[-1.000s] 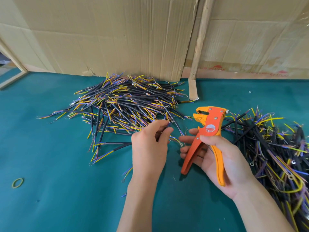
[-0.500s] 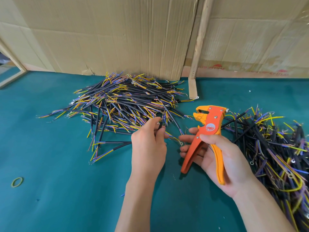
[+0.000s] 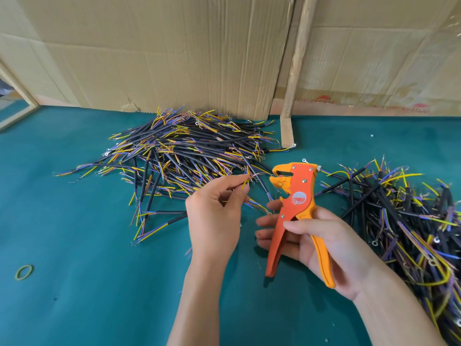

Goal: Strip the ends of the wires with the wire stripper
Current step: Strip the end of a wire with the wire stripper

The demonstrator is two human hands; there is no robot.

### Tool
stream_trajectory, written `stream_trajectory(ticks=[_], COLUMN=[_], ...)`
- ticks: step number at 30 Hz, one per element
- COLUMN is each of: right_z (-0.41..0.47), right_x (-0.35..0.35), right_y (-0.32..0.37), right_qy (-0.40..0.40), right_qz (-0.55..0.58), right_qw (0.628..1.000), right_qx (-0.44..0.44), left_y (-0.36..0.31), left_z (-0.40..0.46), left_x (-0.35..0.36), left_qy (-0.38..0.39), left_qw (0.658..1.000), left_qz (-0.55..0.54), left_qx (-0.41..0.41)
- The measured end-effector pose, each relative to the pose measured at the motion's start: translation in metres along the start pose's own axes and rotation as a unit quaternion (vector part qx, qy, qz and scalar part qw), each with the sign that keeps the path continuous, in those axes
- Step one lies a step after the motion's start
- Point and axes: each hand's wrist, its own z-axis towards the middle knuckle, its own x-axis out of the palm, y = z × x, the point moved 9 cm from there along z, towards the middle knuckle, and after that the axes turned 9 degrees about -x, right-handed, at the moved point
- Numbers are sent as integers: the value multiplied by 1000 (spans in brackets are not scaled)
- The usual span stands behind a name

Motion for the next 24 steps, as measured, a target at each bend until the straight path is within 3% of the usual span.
stream_trajectory(ticks=[13,24], right_z=[-6,-6], right_x=[13,15], right_y=[-3,-1], right_qy=[61,48], right_qz=[-33,-44], right_qw=[997,998], right_qx=[41,27], left_y=[-5,-4], left_z=[1,0], left_x=[6,10], left_qy=[37,65], left_qw=[998,997], left_qz=[33,17], left_qx=[44,38])
